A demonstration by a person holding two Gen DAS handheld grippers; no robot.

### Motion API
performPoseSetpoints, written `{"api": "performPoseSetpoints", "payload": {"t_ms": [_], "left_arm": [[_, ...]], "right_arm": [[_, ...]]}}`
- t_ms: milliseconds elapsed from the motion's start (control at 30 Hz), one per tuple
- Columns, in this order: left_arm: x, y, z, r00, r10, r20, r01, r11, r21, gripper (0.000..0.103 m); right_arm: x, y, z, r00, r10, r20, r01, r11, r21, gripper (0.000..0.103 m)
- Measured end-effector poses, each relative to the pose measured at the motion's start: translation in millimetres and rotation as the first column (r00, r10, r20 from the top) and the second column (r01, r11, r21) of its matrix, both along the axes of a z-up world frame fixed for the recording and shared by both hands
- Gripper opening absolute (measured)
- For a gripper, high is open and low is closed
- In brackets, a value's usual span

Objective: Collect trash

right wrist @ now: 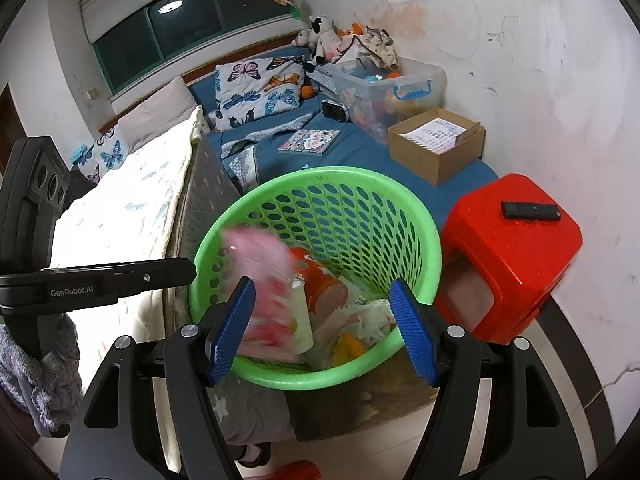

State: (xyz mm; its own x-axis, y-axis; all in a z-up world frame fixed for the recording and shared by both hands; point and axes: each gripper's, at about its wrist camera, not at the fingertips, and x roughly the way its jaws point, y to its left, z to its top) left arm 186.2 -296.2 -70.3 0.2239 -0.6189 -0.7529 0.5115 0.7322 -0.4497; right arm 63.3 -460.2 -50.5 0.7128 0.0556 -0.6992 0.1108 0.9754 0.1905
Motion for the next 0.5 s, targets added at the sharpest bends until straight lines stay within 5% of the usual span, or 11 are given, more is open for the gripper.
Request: {"api": "performPoseSetpoints", "payload": {"t_ms": [167,500], "left_arm": [[-8.0,8.1,6.4,0.999,0.009,0.044,-0.01,1.0,0.01,0.038],[-16.3,49.2,21.6,0.989,0.085,0.123,-0.089,0.996,0.025,0.052]], "right_arm": [[-1.2,4.1,-0.4,1.0,0.007,0.004,-0.007,1.0,0.002,0.071],[-3.0,22.6,4.9,0.999,0.028,0.017,-0.029,0.999,0.021,0.071]]}}
